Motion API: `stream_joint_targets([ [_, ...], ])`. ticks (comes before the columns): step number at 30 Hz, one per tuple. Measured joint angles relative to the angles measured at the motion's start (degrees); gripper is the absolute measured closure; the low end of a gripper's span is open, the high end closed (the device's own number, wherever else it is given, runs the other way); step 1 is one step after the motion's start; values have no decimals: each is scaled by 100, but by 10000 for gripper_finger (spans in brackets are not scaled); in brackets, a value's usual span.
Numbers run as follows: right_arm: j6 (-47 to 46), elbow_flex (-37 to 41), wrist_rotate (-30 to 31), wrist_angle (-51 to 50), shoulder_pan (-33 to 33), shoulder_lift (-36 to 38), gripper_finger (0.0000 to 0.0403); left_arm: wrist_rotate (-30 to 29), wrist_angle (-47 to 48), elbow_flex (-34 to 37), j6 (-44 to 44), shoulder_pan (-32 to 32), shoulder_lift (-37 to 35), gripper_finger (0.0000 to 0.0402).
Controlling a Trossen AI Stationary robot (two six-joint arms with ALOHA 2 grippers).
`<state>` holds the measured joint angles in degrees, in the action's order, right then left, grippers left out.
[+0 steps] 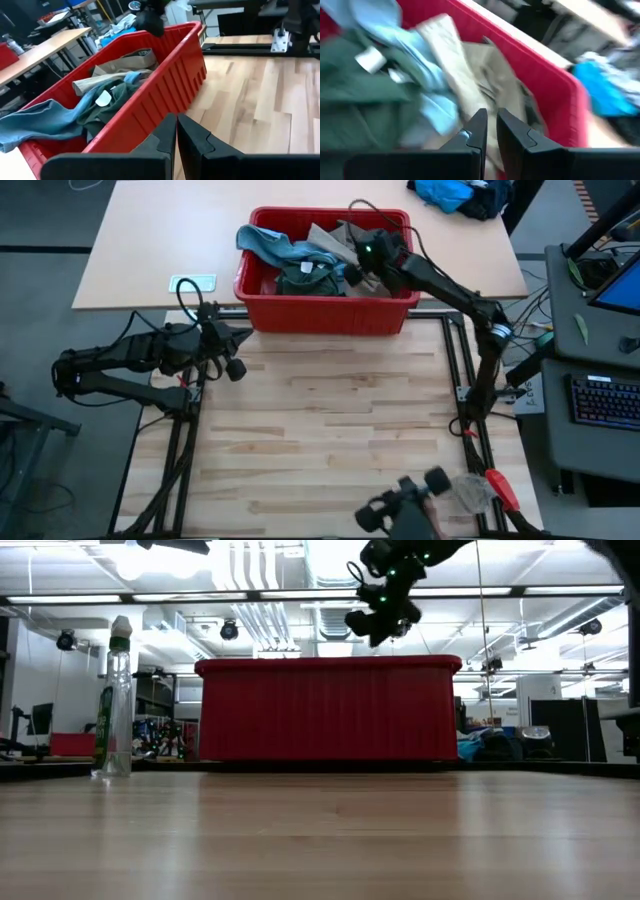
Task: Fold Laundry from Bin
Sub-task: Fold the green polo shirt
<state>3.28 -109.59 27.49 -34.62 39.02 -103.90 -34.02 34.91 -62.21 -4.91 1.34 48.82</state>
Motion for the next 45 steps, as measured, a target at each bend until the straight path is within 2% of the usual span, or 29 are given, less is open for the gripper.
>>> stream_joint_targets([
  [3, -275, -751, -752, -283, 142, -472, 363, 0, -6, 1, -13, 0, -13, 402],
  [6, -375, -1390, -908, -584, 232, -920, 339, 0, -6, 6, -15, 0, -15, 402],
  [11, -374, -2284, -1051, -921, 311, -1630, 270, -2, 116, 8, -15, 0, -28, 402],
  [13, -368, -2556, -1343, -893, 346, -1904, 238, -2, 154, 10, -13, 0, -28, 402],
  [16, -456, -2432, -1961, -324, 431, -2117, 194, -1, 219, 10, 50, 0, -36, 402],
  [22, -875, -2513, -2728, 203, 658, -2612, 126, 3, 527, 10, 312, 0, -55, 402],
  [26, -972, -2542, -3000, 471, 810, -2930, 96, 4, 580, 10, 392, 0, -50, 402],
  [30, -943, -2542, -3428, 639, 916, -3214, 84, 4, 577, 10, 392, 0, -33, 402],
  [34, -862, -2543, -3829, 797, 984, -3473, 97, 4, 542, 10, 392, 0, -20, 402],
  [38, -901, -2545, -4203, 943, 1032, -3642, 150, 4, 516, 10, 392, 0, 8, 402],
  [40, -997, -2545, -4390, 1057, 1057, -3669, 197, 4, 508, 10, 394, 0, 34, 402],
  [45, -1075, -2534, -4819, 1293, 1104, -3487, 361, 4, 503, 10, 394, 0, 122, 402],
])
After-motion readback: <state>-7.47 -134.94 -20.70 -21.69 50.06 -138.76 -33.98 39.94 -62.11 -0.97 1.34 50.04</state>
